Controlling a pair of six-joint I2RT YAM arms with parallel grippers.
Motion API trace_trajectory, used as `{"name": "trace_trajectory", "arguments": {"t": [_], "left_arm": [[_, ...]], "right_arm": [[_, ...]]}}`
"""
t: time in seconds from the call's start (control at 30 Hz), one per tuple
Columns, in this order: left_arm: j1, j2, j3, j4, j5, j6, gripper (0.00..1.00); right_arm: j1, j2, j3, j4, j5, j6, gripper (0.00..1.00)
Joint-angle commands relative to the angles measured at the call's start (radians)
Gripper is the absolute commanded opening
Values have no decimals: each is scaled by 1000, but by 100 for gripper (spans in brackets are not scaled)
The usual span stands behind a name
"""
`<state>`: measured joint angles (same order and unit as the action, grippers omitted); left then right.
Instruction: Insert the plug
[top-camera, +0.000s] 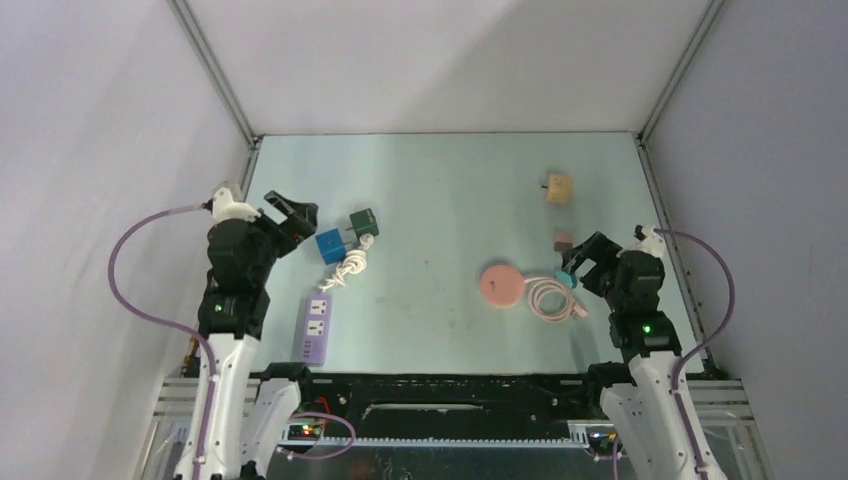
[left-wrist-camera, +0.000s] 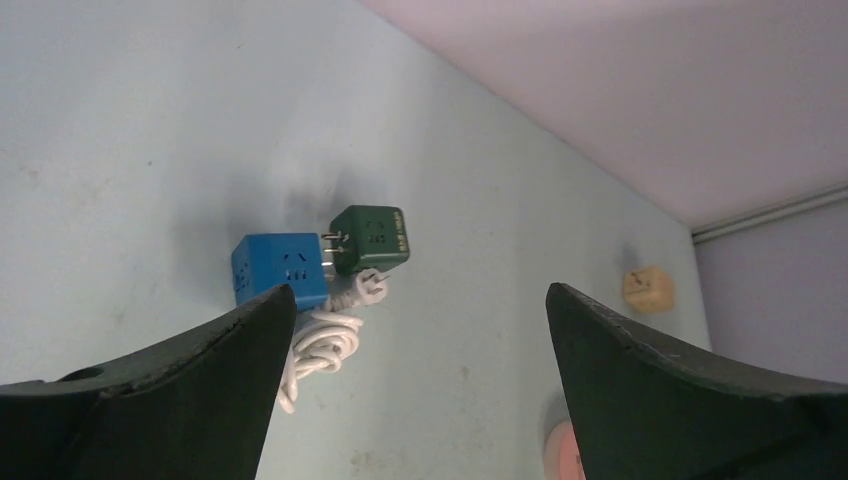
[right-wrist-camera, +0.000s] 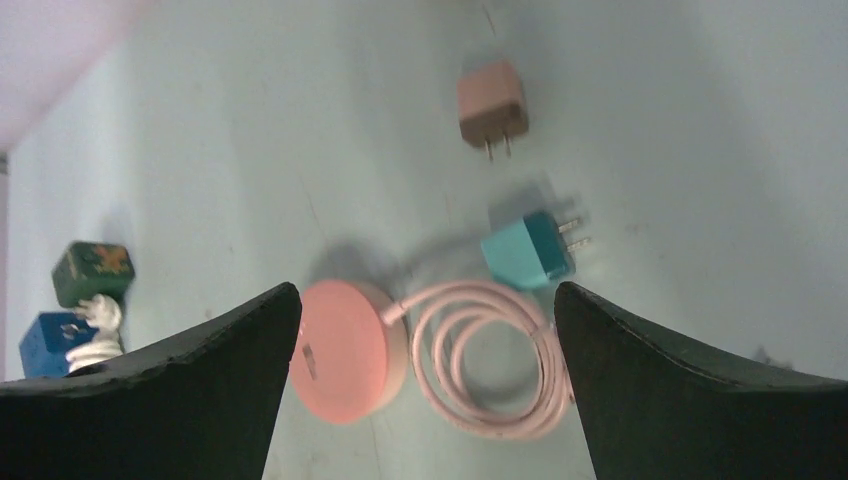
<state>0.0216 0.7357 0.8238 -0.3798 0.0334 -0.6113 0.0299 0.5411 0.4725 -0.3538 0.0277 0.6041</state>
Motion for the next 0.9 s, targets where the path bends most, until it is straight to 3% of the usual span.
{"name": "trace_trajectory", "arguments": {"t": [0.0, 0.13, 0.2, 0.33, 0.6, 0.7, 0.87], "left_arm": [[8, -36, -71, 12, 85, -4, 98], [8, 33, -139, 174, 274, -2, 98], [8, 115, -137, 198, 314, -51, 98], [-68, 308, -162, 404, 491, -113, 98], [-446, 652, 89, 269, 444, -22, 98], [-554, 695, 154, 230, 393, 20, 98], [-620, 664, 159, 216, 315, 56, 98]], "right_arm": [[-12, 98, 81, -82, -65, 5, 100], [-48, 175, 93, -43, -207, -73, 100], [-59, 213, 92, -9, -239, -72, 100], [-85, 297, 102, 44, -285, -88, 100], [-119, 382, 118, 60, -387, -178, 100], [-107, 441, 140, 43, -410, -212, 100], [10, 583, 277, -11, -397, -269, 96]]}}
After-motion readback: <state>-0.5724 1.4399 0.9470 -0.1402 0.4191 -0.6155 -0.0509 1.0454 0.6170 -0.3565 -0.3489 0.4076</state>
